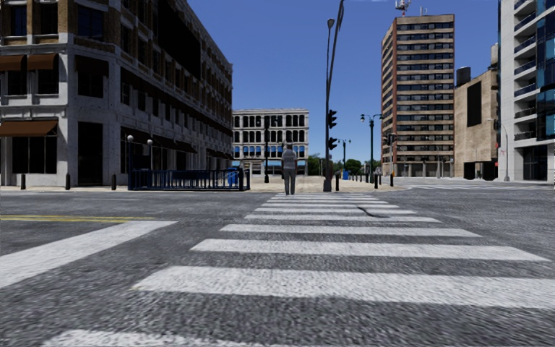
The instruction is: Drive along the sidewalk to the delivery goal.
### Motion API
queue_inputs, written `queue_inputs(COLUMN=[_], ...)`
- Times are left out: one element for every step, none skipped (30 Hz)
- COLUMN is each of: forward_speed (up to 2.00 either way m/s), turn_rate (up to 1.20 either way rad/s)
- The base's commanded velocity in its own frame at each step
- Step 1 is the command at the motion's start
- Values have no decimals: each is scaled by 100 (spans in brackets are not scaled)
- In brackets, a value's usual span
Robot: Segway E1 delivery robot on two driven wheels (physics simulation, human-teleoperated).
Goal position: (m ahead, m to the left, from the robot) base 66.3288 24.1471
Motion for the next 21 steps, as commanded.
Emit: queue_inputs(forward_speed=[200,200,200,200,200,200,200,200,200,200,200,200,200,200,200,200,200,200,200,200,200], turn_rate=[-31,-31,-31,-31,-31,-31,-31,-31,-31,-31,-31,-31,-31,-31,-31,-31,-31,-31,-31,-17,0])
